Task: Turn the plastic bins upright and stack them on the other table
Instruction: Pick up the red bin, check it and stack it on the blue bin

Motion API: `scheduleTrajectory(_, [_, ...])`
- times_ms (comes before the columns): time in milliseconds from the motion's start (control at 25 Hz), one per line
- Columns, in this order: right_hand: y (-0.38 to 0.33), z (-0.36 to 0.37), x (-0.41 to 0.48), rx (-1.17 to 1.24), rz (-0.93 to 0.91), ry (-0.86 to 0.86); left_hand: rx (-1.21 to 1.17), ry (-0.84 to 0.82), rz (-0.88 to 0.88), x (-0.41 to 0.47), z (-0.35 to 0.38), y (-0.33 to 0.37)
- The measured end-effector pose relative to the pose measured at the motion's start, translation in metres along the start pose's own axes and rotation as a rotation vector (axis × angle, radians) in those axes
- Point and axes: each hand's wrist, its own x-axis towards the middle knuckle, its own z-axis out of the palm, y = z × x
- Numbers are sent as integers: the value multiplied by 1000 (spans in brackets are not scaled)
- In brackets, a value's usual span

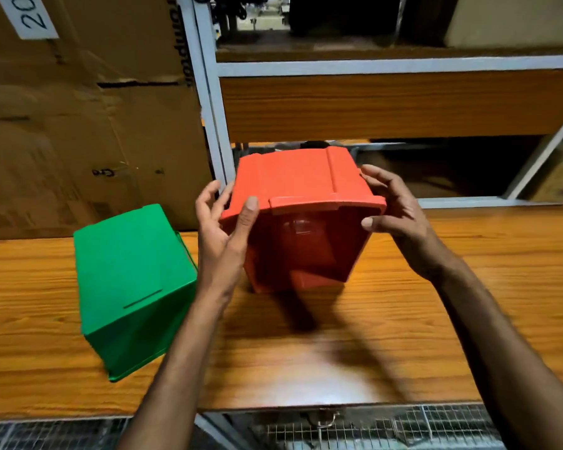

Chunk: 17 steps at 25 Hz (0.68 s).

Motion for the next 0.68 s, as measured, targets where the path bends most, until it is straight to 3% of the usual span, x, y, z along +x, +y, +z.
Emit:
scheduleTrajectory(320, [77, 0, -24, -65, 188, 142, 258, -16, -42, -9, -1, -93])
scheduleTrajectory(520, [72, 7, -16, -190, 147, 162, 362, -17, 15, -2, 3, -88])
scheduleTrajectory(680, [33, -9, -12, -216, 28, 184, 270, 25, 26, 6, 3, -64])
